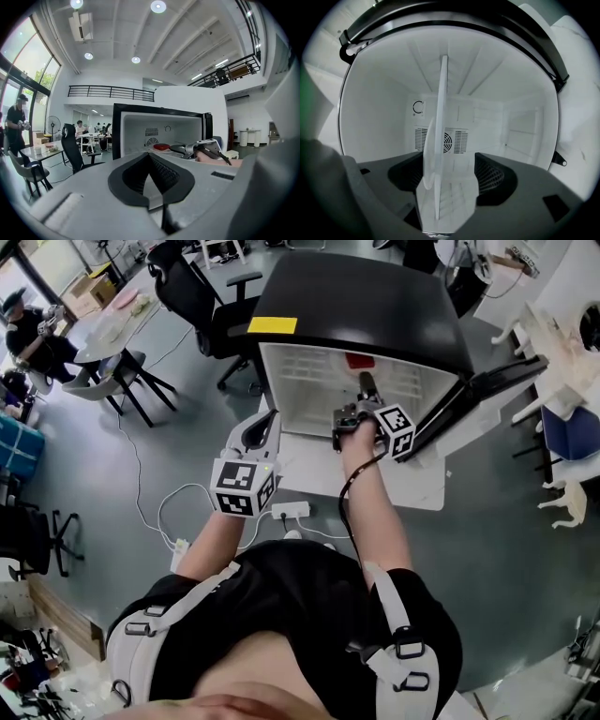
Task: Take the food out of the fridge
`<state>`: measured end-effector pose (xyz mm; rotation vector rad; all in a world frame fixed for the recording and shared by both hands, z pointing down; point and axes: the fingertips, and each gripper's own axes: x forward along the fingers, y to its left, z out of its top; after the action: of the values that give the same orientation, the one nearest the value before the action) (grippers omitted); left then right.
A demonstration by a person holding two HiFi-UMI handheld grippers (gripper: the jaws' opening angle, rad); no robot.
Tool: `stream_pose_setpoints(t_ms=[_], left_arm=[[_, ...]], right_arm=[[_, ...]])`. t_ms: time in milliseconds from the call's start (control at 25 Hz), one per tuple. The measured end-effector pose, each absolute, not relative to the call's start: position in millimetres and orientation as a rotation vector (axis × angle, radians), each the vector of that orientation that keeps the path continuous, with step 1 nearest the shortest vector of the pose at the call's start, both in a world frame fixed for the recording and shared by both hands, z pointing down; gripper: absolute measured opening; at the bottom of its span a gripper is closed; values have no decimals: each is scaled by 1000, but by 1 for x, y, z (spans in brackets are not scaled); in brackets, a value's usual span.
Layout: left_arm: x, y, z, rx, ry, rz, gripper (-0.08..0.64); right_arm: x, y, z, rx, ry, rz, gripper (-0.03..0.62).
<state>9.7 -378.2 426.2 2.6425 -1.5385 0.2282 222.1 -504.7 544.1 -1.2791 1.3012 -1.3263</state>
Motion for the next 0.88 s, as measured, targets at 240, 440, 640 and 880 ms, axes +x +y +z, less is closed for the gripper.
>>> stream_pose_setpoints(t_ms=[240,440,640,880], left_arm=[[15,-377,427,2657,-1513,233,3],[17,-377,427,2669,-1499,230,3],[21,-376,427,2679,-1482,226,3],[25,-375,426,2694,-1462,227,3]], right_arm=[[217,-495,542,-1176,1315,-1325,311],[216,-488,536,-1157,1361,-1300,261],[214,-480,518,-1149,1442,-1256,98],[215,-474,515,-1129,1435,-1265,61]])
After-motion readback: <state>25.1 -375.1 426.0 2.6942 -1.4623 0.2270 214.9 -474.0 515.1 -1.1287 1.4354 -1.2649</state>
